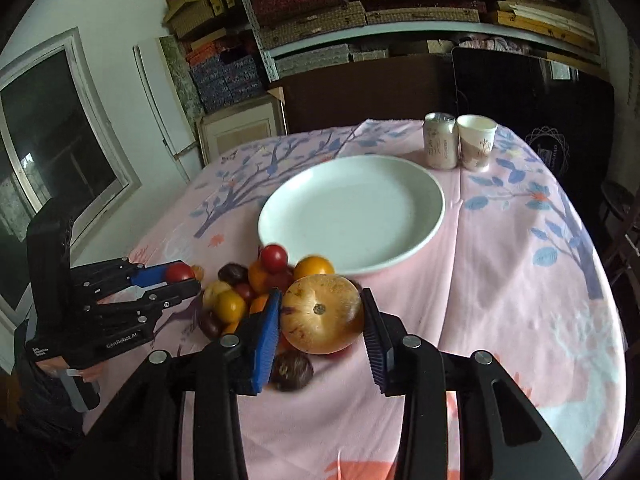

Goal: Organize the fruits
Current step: 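Grasp a red tomato with the left tool while the right grasps a pale yellow fruit, then carry both fruits over the white plate and open both tools to drop them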

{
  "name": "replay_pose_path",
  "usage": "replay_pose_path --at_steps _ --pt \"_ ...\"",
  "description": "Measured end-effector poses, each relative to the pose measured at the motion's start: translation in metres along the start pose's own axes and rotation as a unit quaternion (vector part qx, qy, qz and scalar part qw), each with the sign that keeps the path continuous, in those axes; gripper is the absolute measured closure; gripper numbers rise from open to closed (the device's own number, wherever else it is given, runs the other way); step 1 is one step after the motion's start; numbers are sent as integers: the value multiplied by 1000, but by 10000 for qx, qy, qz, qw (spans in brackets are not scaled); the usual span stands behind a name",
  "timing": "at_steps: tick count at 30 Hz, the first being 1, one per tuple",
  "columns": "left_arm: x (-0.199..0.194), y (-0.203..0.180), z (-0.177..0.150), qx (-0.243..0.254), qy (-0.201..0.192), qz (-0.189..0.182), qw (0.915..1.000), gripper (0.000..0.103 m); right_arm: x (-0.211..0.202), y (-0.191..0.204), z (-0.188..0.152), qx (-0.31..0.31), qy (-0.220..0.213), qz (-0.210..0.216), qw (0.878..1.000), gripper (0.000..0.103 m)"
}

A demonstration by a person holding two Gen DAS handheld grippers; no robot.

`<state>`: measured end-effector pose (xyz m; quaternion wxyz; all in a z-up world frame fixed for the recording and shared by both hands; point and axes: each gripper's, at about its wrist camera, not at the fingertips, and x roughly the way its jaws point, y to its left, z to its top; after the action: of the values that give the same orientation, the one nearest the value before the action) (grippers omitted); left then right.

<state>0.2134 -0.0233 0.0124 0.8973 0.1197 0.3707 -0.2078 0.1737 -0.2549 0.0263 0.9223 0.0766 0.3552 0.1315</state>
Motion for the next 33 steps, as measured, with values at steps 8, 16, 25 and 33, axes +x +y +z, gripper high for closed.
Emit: replay_pose_path --at_steps 8,16,25,33 --pt "50 4 65 -234 -439 -100 9987 72 68 -35 49 318 -451 -507 9972 64" --pt "98 13 74 -546 -291 282 9977 73 127 -51 49 518 -147 -541 9971 63" --pt "79 16 76 -562 -645 406 9955 73 120 -41 50 357 -192 -567 9976 63" --pt "81 26 76 -914 -868 786 9889 5 97 -41 58 260 -688 -750 9945 3"
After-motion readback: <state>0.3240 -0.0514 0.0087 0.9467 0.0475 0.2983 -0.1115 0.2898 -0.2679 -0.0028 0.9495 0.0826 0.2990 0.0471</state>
